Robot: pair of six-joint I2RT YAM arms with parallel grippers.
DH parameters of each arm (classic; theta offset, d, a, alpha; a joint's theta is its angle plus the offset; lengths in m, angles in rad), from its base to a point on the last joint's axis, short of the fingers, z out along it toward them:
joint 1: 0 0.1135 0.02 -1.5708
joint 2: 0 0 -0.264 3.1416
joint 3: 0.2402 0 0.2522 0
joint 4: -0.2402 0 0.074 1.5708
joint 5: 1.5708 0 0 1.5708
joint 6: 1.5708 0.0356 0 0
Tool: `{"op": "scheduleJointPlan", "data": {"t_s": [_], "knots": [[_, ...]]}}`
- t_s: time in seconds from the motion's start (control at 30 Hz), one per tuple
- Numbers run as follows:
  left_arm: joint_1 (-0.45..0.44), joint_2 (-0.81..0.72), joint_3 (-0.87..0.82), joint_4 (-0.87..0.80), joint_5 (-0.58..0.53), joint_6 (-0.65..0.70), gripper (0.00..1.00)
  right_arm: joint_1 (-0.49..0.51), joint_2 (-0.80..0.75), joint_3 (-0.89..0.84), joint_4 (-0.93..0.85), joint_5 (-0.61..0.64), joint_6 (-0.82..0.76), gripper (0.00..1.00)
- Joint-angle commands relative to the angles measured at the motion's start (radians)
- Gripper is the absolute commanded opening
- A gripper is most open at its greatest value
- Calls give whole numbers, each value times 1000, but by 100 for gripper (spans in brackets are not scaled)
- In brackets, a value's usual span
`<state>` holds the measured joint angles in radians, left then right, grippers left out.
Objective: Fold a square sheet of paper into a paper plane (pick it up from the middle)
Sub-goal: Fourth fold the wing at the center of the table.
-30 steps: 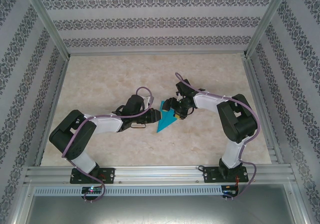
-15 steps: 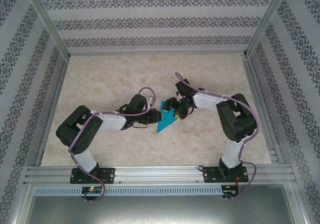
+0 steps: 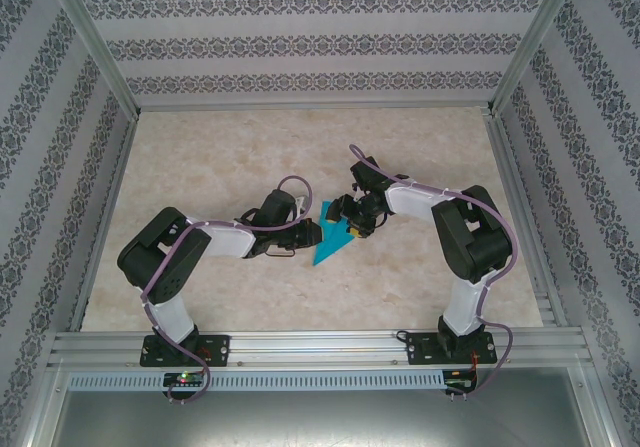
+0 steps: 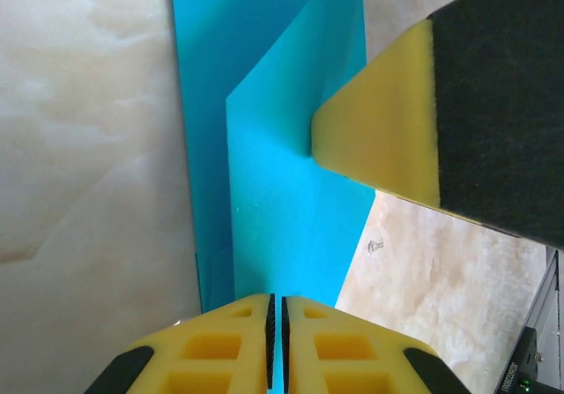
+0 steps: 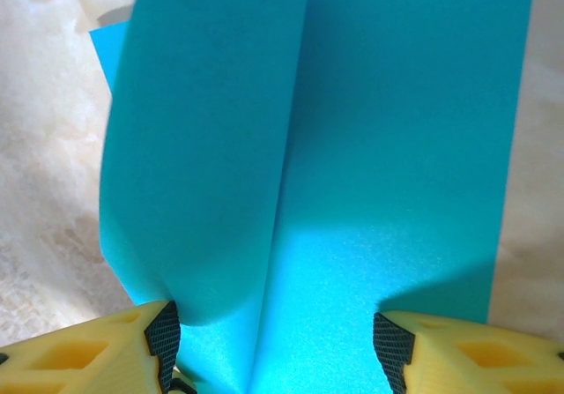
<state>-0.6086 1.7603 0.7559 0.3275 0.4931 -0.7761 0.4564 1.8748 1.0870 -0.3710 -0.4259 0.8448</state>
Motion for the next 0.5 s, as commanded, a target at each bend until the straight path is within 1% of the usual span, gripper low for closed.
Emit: {"op": "scheduleJointPlan", "data": {"t_s": [0.0, 0.2, 0.47], "knots": [[-7, 16, 21, -25, -13, -5, 14, -2, 138, -77, -132, 206, -20, 65], [-6, 28, 24, -30, -8, -4, 14, -1, 158, -72, -137, 214, -22, 60], [-3, 31, 22, -40, -17, -3, 14, 6, 194, -63, -151, 234, -32, 60]]}}
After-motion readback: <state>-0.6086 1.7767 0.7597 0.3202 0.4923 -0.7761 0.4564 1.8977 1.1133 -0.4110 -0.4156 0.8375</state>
